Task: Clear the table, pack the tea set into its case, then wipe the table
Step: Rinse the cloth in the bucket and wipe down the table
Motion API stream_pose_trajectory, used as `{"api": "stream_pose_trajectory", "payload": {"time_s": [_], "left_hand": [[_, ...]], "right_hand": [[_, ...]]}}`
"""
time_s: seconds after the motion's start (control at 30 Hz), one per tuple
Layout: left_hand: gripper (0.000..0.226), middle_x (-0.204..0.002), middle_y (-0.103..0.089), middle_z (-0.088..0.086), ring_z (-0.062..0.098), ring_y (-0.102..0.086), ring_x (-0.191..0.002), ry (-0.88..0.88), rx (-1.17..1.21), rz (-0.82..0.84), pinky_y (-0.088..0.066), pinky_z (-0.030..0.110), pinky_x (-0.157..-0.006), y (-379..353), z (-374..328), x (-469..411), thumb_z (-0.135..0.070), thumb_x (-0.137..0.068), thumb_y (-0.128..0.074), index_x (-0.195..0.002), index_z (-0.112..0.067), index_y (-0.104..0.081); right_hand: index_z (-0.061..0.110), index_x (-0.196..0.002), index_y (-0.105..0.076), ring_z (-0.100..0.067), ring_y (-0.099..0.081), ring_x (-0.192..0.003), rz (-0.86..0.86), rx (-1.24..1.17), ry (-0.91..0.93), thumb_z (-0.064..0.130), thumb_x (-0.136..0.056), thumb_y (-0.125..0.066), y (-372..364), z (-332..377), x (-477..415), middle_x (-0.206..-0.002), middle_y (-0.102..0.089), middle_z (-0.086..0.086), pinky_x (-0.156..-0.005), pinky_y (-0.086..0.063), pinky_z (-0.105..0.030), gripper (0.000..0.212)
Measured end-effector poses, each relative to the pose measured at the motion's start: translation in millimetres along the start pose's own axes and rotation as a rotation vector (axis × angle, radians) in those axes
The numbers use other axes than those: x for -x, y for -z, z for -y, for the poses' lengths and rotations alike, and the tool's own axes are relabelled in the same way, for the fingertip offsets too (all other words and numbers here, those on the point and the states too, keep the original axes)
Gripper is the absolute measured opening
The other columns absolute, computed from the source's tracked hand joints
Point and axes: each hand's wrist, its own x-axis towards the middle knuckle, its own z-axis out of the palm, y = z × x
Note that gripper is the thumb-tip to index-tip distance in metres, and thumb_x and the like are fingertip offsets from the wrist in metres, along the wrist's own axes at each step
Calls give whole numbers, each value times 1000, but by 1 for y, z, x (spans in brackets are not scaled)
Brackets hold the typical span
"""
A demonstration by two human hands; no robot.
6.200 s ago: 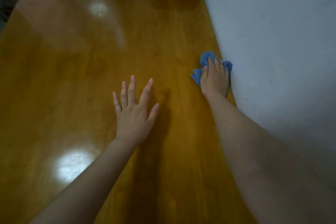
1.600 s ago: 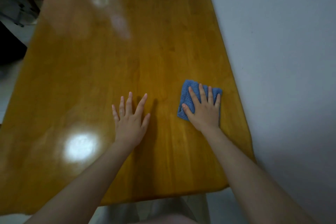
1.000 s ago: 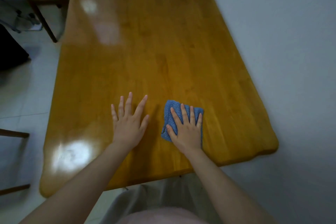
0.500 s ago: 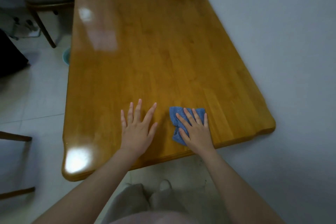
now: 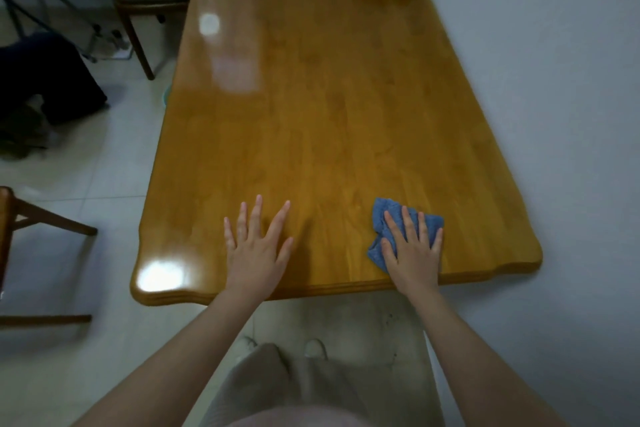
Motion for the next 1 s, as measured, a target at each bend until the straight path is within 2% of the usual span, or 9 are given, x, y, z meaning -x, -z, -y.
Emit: {"api": "stream_pose_trajectory", "payload": {"time_s": [0.17, 0.3, 0.43, 0.67, 0.83, 0.93, 1.0], "left_hand": [[60, -162, 8, 3, 28, 14, -148, 59, 8, 25, 10, 52, -117, -8, -1, 1, -55, -98, -27, -151, -46, 1], [62, -162, 4, 4, 29, 11, -148, 51, 1, 28, 9, 53, -116, -13, 6, -1, -63, -91, -9, -150, -47, 0], [66, -163, 3, 4, 28, 11, -148, 48, -3, 18, 10, 52, -116, -5, 29, -5, -64, -86, -2, -150, -47, -1], [66, -162, 7, 3, 27, 13, -148, 33, -20, 35, 10, 53, -117, 19, 105, -13, -65, -86, 1, -150, -46, 4], [66, -163, -4, 4, 29, 2, -149, -7, -35, 18, 8, 51, -116, 36, 173, -17, -65, -89, -4, -152, -44, -7], [66, -163, 1, 3, 28, 5, -149, -34, -63, 56, 13, 49, -115, 42, 210, -19, -66, -88, -1, -150, -46, 0], [63, -163, -2, 5, 29, 3, -149, -56, -73, 55, 11, 50, -116, 45, 230, -21, -64, -90, -4, -150, -47, 1]], "right_hand": [[37, -151, -22, -35, -19, -147, -25, 27, -24, 55, -95, -19, -11, 16, 6, -160, -24, -1, -110, -6, -69, 58], [36, -151, -24, -37, -19, -146, -24, 31, -26, 56, -95, -21, -14, 30, 9, -160, -25, -4, -109, -8, -72, 60], [34, -151, -26, -38, -19, -146, -25, 28, -32, 59, -97, -13, -15, 54, 11, -159, -26, -6, -109, -11, -72, 62], [31, -150, -33, -38, -20, -146, -15, 24, -30, 58, -94, -24, -23, 152, 24, -159, -27, -7, -110, -12, -70, 64], [30, -150, -34, -39, -21, -145, -11, 20, -33, 59, -92, -28, -31, 234, 35, -158, -29, -8, -110, -13, -71, 65], [30, -150, -34, -39, -20, -146, -13, 12, -51, 59, -92, -30, -36, 283, 44, -158, -29, -9, -110, -12, -70, 65], [30, -151, -33, -39, -19, -146, -5, 6, -53, 59, -92, -30, -38, 318, 50, -159, -27, -9, -111, -10, -70, 66]]}}
